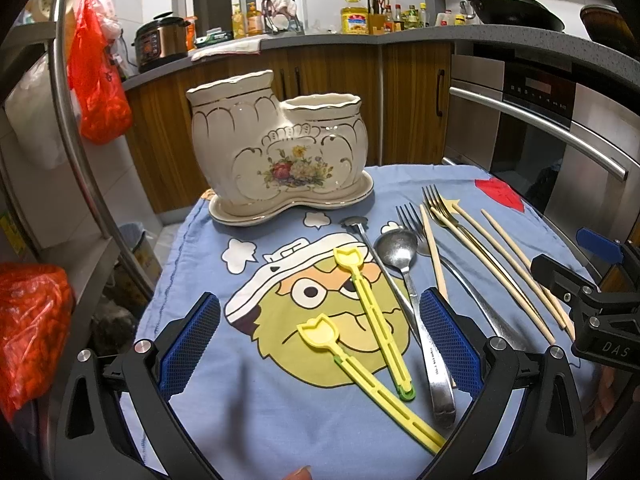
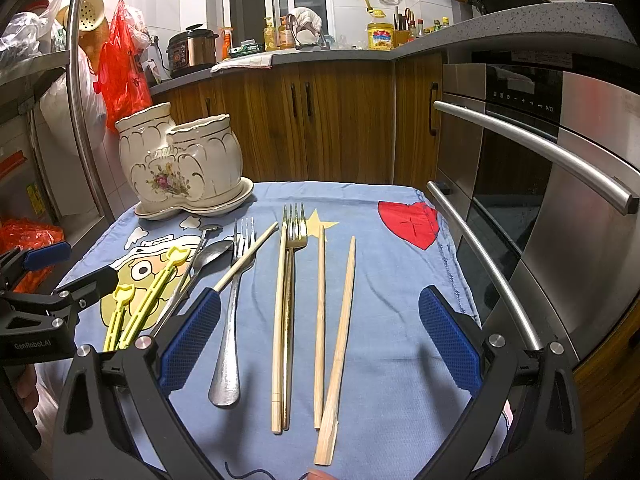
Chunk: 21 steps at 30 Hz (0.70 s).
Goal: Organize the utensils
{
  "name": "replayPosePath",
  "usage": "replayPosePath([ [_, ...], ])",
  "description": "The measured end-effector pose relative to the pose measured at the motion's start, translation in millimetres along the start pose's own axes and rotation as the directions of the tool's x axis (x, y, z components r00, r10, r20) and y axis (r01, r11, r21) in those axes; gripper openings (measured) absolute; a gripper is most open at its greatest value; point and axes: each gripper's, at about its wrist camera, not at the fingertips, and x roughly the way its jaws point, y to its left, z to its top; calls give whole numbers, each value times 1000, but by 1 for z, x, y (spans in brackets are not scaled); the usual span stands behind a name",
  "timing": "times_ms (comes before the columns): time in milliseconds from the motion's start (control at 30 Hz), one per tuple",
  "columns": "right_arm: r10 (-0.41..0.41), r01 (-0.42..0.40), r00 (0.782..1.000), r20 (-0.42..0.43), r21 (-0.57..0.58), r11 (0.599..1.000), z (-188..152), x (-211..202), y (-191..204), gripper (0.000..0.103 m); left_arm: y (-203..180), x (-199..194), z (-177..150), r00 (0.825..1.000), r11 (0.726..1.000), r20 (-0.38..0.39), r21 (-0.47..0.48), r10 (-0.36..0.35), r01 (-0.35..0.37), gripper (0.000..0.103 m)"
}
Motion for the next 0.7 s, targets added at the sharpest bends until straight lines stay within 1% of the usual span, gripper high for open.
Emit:
replayPosePath([
  [300, -4, 4, 1000, 1, -1, 1000, -1, 2, 0, 98, -1, 0, 1, 1000, 1000, -1, 1, -1, 1, 99],
  [467, 4, -4, 1000, -1, 11, 1000, 0, 5, -6, 98, 4, 4, -3, 1000, 1000, -14, -8, -25, 24, 99],
  [567, -4, 4, 1000, 8, 10, 1000, -1, 4, -8, 98, 8, 3, -4, 999, 999, -8, -16, -37, 37, 99],
  [700, -17, 17, 1000, 7, 6, 1000, 7, 6, -13, 98, 11, 5, -2, 1000, 1000, -10, -13, -24, 23, 99],
])
